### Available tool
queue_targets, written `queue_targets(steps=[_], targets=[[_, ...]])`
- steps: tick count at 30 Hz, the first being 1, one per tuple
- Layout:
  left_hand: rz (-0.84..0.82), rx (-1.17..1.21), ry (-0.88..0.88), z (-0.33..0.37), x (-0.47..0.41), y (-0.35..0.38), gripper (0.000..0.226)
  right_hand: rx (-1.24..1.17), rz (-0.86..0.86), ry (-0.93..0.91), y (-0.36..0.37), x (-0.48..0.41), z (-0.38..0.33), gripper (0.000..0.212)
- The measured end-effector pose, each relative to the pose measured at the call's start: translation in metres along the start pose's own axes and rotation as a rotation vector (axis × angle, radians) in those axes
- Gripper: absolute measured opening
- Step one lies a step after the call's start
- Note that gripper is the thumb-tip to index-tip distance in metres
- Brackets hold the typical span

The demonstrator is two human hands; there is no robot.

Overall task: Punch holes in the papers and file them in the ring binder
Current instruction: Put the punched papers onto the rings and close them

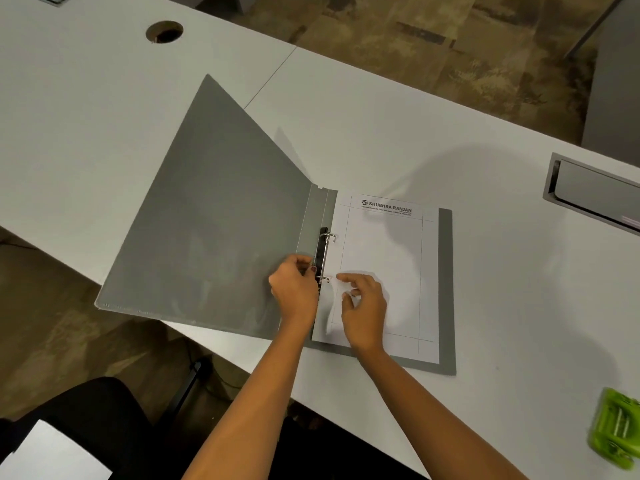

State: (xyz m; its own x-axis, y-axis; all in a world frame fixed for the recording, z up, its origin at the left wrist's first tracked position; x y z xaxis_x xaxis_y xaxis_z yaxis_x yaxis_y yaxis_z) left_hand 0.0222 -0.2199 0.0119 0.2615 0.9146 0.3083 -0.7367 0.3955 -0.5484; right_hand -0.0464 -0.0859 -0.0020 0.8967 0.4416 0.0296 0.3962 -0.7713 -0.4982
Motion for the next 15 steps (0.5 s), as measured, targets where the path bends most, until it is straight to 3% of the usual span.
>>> queue_targets(steps=[7,15], targets=[[-0.015,-0.002,-0.118,0.002,-0.001,0.003,0.017,0.258,-0.116,-0.184,0.005,0.017,0.012,0.039],[-0.021,0.047,-0.093,0.002,0.004,0.005,0.02,0.265,-0.173,-0.141,0.005,0.017,0.015,0.045]])
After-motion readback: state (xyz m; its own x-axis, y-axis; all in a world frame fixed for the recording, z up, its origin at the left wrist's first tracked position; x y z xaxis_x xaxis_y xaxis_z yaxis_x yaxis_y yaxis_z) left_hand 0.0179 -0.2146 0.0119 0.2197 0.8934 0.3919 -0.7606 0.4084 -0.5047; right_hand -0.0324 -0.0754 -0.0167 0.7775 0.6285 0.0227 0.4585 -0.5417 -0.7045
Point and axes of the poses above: each hand's wrist, its own x-axis away from the middle knuckle, its own y-axis out of the palm, z = x × y, the point moved 6 cm from there along -x, towards the middle knuckle, and after that the axes turned 7 degrees about -y, right-handed, at the moved point
